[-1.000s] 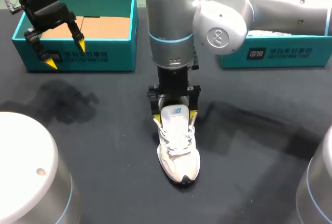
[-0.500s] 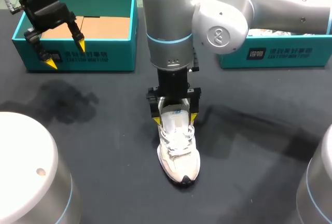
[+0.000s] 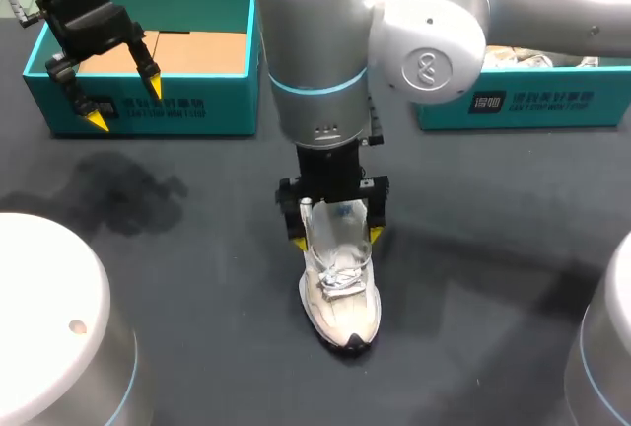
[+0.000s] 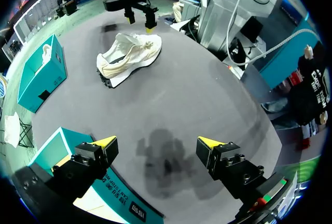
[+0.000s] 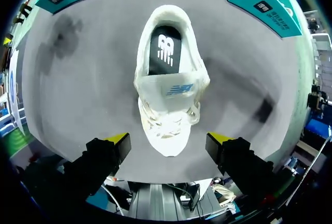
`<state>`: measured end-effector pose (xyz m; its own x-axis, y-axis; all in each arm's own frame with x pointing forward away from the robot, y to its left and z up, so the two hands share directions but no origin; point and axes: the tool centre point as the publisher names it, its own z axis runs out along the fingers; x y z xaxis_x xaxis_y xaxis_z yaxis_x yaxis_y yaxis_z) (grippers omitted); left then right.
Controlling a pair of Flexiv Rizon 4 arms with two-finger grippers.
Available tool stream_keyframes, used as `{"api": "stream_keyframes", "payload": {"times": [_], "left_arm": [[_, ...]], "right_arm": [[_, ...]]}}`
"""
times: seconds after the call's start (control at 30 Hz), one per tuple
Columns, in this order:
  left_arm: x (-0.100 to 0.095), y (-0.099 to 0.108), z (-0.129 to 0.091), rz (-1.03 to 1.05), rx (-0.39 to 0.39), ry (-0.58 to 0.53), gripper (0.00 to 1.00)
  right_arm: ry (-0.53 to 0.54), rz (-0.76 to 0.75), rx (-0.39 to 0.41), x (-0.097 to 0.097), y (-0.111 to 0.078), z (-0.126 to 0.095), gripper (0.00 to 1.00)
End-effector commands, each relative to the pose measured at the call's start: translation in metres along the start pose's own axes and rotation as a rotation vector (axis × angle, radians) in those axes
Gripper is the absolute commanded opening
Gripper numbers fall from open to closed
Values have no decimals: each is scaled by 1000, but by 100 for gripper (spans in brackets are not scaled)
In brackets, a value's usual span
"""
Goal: Take the shoe out of the shoebox, open the shoe tongue, remove and reinsert the insole, then place the shoe into the shoebox
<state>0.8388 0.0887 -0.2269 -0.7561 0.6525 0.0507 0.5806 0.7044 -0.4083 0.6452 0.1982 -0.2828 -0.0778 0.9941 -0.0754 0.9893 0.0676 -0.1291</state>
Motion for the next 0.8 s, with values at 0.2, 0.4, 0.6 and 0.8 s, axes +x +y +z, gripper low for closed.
{"api": "stream_keyframes", "payload": {"times": [0.2,0.4,0.6,0.8], "left_arm": [[1,0,0,0,-2,0,100],[1,0,0,0,-2,0,100],[1,0,0,0,-2,0,100],[1,0,0,0,-2,0,100]], "right_arm": [[2,-4,-57,-6,-14,-1,47],[18,-12,-65,-4,-3,10,34],[14,-19,-51,-5,11,17,35],[22,-23,-47,-5,24,26,37]]}}
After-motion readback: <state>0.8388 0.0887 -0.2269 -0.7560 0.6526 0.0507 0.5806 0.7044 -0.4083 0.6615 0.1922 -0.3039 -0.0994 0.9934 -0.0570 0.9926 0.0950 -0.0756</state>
